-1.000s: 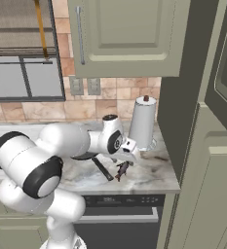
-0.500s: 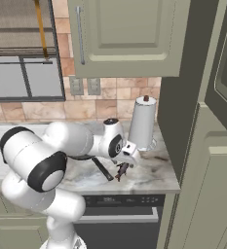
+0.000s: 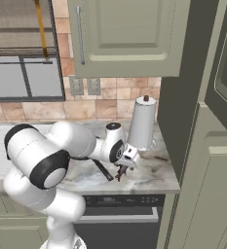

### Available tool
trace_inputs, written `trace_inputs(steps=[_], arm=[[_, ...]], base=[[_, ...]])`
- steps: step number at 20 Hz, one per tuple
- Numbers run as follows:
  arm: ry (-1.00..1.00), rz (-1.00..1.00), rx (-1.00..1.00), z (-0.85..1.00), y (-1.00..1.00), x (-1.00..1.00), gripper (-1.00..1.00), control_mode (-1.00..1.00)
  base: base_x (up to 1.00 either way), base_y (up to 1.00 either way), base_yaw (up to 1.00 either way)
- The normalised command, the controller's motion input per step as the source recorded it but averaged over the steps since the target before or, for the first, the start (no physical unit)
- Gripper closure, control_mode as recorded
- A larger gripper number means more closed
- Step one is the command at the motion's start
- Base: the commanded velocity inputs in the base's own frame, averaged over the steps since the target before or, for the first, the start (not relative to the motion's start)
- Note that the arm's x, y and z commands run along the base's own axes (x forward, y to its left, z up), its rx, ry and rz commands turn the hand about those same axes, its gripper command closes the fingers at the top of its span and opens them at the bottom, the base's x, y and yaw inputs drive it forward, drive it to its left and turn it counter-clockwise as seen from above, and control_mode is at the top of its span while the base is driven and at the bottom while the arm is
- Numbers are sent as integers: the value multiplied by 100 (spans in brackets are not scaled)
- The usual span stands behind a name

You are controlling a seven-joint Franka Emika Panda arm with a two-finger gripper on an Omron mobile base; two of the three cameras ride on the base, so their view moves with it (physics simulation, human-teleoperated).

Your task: Retrieve the pan from the cabinet, then place the raw meat into the pan to avoid contamination.

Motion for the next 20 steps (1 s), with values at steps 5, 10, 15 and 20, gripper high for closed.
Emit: trace_inputs(steps=[5, 10, 15, 20], arm=[[-3, 0, 0, -17, 0, 4, -100, -100], [-3, 0, 0, -21, 0, 9, -100, -100], [-2, 0, 0, -22, 0, 10, 100, -100], [-1, 0, 0, -11, 0, 8, 100, -100]], base=[[0, 0, 0], [0, 0, 0], [0, 0, 0], [0, 0, 0]])
